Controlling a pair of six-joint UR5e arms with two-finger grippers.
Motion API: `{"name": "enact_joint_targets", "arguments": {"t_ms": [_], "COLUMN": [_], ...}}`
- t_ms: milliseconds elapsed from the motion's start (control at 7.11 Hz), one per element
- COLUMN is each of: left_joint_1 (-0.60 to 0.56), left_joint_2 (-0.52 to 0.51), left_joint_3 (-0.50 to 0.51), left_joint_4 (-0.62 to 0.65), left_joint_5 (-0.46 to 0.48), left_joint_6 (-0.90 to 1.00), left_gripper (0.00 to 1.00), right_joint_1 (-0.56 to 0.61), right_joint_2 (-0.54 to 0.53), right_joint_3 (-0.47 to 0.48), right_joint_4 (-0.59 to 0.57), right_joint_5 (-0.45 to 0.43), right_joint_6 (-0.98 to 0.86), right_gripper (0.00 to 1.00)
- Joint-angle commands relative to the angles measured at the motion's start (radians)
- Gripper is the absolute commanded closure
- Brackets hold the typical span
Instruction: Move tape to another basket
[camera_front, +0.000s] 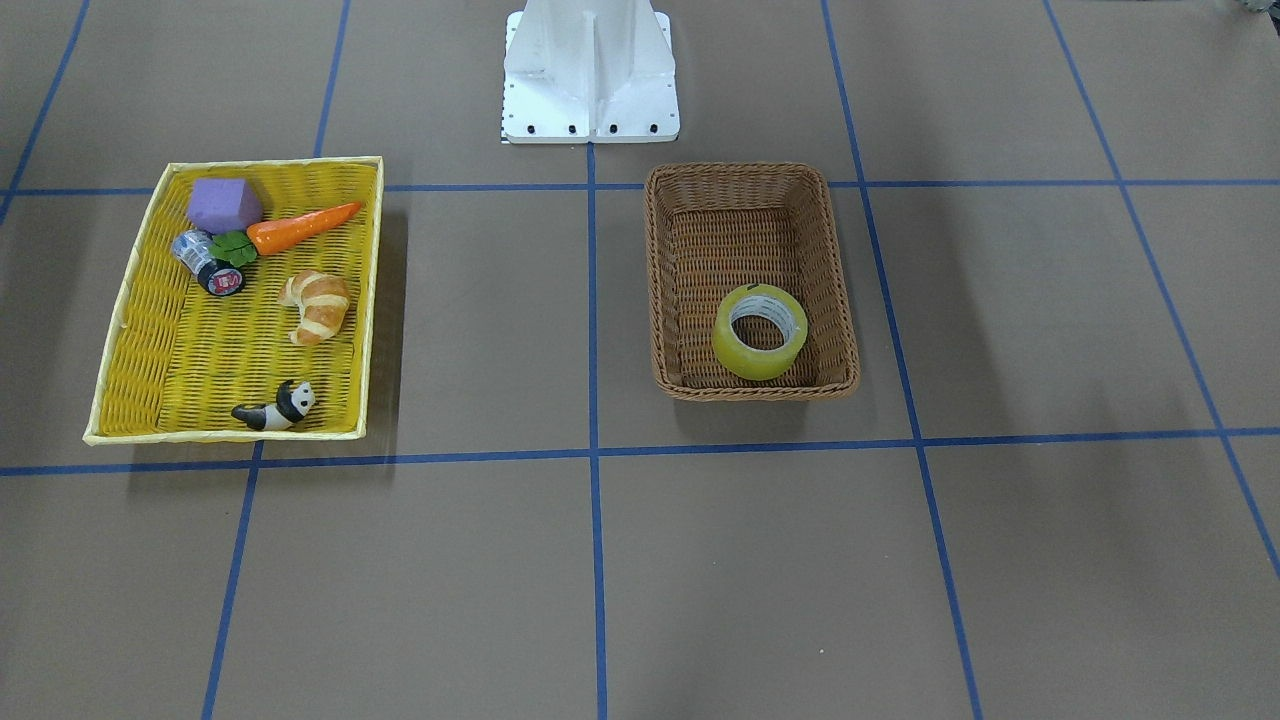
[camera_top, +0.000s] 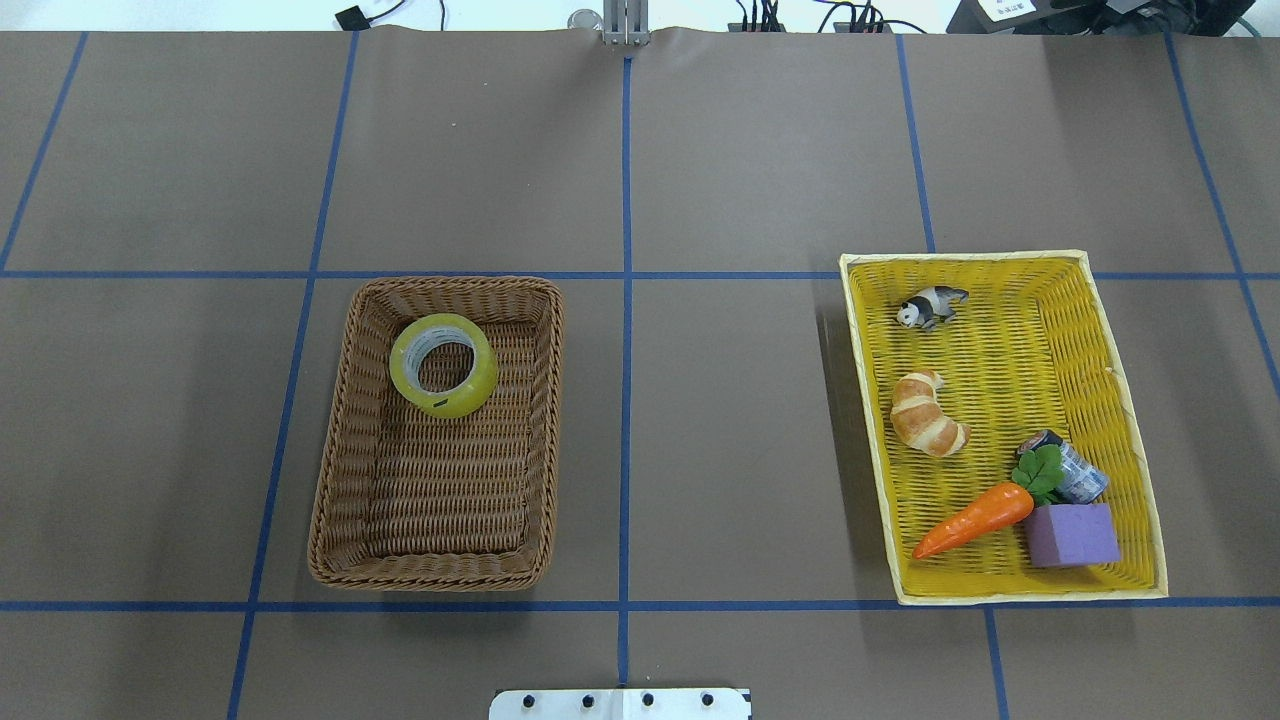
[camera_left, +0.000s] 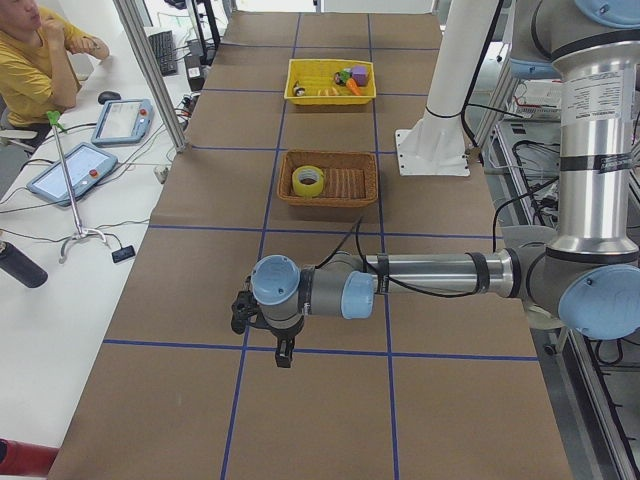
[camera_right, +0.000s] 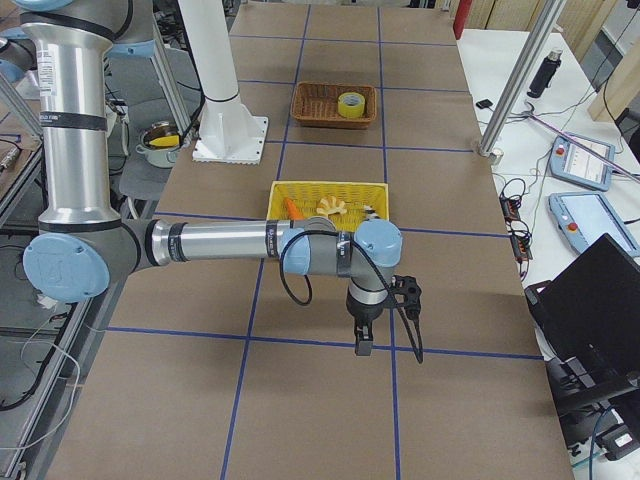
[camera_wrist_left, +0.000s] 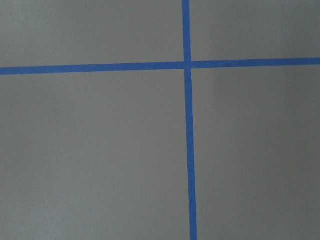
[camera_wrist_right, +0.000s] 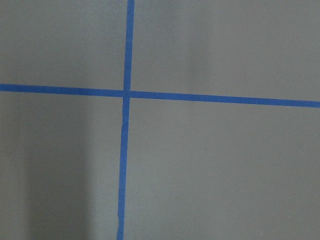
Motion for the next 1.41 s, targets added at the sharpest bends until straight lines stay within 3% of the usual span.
{"name": "enact_joint_targets", "arguments": {"t_ms": [0,1266], "left_joint_1": [-0.001,0.001], "left_joint_2": [0.003,0.008], "left_joint_3": [0.000,0.002], "left_joint_4": [-0.019,-0.019], "left_joint_5": [0.000,0.008], "left_joint_6": [-0.001,-0.001], "left_gripper": [0.01,0.01], "right_joint_1": [0.000,0.000], "right_joint_2": [0.000,-0.002], "right_joint_3": [0.000,0.000], "right_joint_4": [0.000,0.000], "right_joint_5": [0.000,0.044], "right_joint_6": [0.000,-0.002], "right_gripper": [0.00,0.00]}}
